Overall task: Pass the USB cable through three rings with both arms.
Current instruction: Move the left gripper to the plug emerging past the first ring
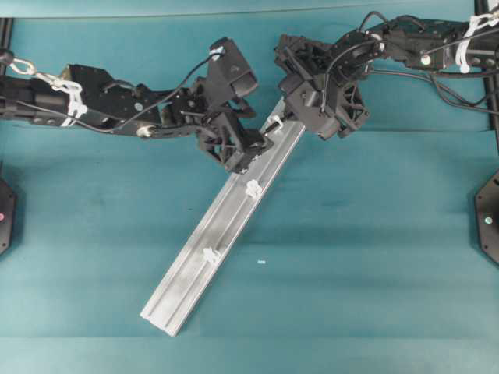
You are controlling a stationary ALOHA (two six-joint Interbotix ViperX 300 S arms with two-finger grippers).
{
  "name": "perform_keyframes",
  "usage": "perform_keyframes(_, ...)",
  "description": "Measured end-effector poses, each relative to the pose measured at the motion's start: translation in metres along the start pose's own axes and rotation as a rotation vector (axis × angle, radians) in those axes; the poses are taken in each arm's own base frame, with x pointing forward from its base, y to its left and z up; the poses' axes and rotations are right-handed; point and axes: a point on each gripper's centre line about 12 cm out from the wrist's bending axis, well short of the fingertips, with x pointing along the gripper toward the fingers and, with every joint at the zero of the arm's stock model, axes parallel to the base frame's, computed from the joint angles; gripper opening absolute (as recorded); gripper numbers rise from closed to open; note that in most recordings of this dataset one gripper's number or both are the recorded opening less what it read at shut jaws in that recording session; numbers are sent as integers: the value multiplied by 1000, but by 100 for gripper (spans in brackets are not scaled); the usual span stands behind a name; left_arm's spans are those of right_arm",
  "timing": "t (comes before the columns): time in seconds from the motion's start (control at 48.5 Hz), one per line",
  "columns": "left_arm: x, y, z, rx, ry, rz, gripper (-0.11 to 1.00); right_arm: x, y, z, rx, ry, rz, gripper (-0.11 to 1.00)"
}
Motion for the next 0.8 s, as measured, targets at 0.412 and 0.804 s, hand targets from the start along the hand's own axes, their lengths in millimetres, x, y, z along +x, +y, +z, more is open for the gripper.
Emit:
perform_keyframes(0.412,18,4,-9,-20,26,11,93,0,0,0,4,-3,-1,10)
perform_keyframes(0.804,24,5,-9,-99,28,13,85,0,-1,1,3,-3,-2,10)
